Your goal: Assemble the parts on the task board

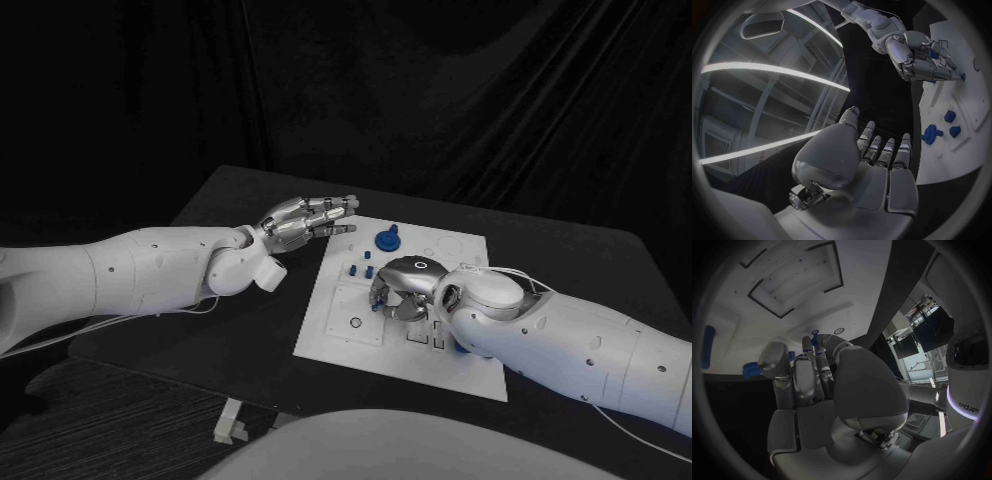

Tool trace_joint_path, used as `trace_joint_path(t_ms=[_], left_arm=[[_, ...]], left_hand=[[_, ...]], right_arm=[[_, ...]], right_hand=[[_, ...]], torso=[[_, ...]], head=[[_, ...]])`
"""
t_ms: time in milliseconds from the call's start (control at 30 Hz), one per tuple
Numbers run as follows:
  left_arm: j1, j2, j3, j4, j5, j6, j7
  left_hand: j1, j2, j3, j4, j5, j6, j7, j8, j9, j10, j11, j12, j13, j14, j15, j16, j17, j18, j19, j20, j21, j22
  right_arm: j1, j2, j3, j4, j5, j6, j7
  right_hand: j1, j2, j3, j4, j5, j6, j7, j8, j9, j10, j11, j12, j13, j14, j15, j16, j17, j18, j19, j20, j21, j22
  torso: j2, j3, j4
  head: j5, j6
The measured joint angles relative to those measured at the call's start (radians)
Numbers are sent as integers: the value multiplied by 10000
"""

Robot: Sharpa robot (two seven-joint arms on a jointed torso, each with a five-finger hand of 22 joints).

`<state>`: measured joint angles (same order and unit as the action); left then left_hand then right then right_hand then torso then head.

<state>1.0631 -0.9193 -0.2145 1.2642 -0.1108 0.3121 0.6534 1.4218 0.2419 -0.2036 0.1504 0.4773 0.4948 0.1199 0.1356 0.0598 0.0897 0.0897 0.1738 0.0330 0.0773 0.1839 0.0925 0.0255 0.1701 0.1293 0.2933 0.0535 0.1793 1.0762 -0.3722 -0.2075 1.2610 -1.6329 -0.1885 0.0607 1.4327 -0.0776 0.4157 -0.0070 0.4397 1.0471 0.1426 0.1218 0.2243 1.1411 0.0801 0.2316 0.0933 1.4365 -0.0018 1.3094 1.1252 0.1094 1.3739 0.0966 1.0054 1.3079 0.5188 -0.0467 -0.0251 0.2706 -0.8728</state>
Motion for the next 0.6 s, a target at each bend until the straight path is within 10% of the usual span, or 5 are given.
trace_joint_path(t_ms=[600], left_arm=[[-48, 15, 0, -47, 0, 47, -36]], left_hand=[[-9, 9, -1, -1, 0, 0, 0, 0, 1, 0, 0, 0, 0, 0, 0, 0, 0, 0, 0, 0, 0, 1]], right_arm=[[0, 2, 4, 56, -1, 219, -140]], right_hand=[[-2, -4, 14, -75, -79, 0, 0, -40, -26, 5, 5, 48, 9, -27, -27, -40, -57, 0, -72, 0, -46, -2]], torso=[[-1, -1, 5]], head=[[107, 0]])
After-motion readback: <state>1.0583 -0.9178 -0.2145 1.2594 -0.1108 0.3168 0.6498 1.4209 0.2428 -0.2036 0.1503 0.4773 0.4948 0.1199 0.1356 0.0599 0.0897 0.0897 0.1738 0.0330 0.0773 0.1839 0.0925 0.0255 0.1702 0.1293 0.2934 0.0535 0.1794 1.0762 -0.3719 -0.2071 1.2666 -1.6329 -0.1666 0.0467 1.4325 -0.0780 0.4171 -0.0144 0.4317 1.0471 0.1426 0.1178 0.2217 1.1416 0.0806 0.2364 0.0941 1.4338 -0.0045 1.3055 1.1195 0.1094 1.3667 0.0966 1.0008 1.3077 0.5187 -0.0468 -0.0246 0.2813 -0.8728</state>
